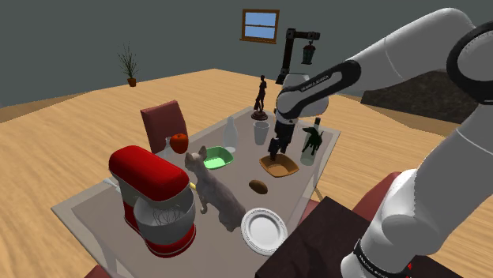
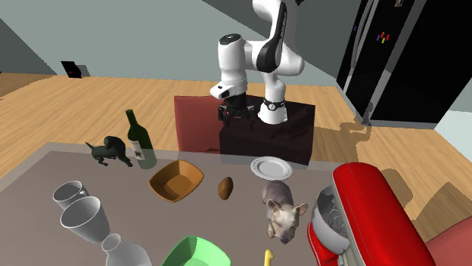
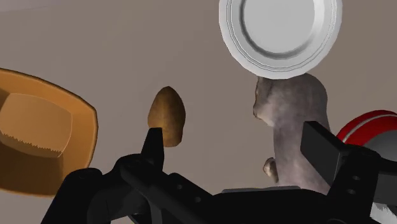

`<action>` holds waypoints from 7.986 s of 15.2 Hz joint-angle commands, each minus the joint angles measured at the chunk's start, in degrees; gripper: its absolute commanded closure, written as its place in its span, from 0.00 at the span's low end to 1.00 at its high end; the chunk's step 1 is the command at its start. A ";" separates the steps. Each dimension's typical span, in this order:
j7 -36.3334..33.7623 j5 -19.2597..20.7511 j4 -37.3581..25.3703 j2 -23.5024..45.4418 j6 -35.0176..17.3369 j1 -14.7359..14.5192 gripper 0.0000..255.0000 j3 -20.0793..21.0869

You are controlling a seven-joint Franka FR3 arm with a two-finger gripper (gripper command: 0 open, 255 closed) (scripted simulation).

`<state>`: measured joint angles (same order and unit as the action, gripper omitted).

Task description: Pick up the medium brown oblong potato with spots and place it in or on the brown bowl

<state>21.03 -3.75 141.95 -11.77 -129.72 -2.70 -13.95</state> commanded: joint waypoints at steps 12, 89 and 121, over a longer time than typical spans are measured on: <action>15.79 -15.49 -12.47 30.95 -13.90 1.70 0.00 0.84; 31.81 -16.39 -49.32 53.02 5.04 19.98 1.00 -2.17; 32.06 -16.38 -50.95 53.92 5.81 20.58 0.00 -2.19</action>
<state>53.10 -20.14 91.00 42.16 -123.94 17.89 -16.13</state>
